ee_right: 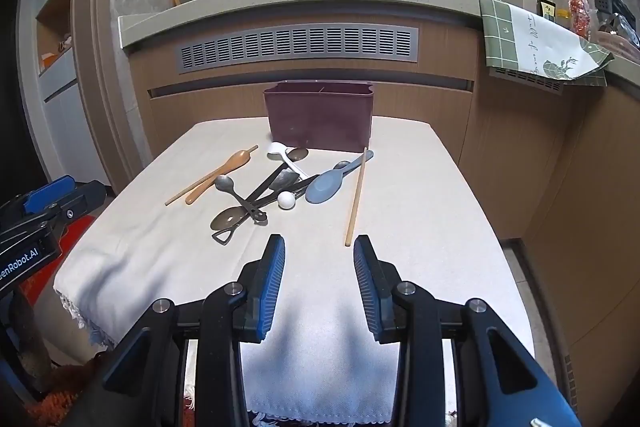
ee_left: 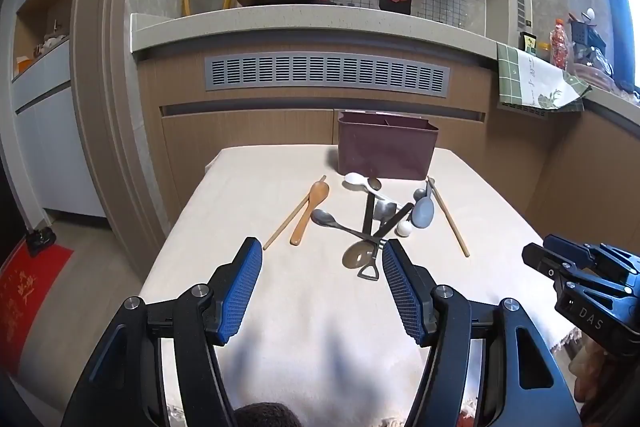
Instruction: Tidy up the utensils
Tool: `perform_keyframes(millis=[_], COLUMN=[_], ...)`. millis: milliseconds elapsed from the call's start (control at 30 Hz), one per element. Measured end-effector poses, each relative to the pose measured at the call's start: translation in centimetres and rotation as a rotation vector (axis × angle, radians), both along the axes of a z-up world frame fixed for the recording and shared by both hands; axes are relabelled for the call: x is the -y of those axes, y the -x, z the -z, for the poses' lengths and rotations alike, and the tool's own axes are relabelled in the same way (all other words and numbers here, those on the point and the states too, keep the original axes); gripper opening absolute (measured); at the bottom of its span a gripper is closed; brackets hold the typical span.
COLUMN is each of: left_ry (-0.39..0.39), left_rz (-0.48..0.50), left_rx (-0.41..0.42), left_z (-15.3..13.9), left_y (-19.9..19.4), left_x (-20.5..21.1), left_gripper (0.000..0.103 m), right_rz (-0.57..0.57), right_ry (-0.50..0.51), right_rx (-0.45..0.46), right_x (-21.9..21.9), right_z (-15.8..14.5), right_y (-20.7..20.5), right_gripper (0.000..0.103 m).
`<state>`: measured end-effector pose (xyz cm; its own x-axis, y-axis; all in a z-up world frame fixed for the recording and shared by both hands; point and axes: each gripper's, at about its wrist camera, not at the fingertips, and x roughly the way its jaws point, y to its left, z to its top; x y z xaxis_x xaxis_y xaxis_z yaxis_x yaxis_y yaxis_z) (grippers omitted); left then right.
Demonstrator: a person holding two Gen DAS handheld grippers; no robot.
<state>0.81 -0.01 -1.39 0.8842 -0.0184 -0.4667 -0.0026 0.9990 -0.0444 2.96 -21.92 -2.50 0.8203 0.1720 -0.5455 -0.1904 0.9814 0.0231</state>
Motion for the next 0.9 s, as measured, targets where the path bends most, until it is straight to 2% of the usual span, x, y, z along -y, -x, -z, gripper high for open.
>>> perform_keyframes(millis=[900], left_ry=[0.017], left_rz=[0.006], left_rx=[-0.029], left_z=[-0.03], left_y=[-0.51], left_x=[-0.46], left_gripper=[0.063], right_rz=[-0.003], right_ry=[0.002], right_rx=[-0.014], right_x=[0.17], right_z=[-0.23], right_y=[-0.44], right_gripper=[0.033])
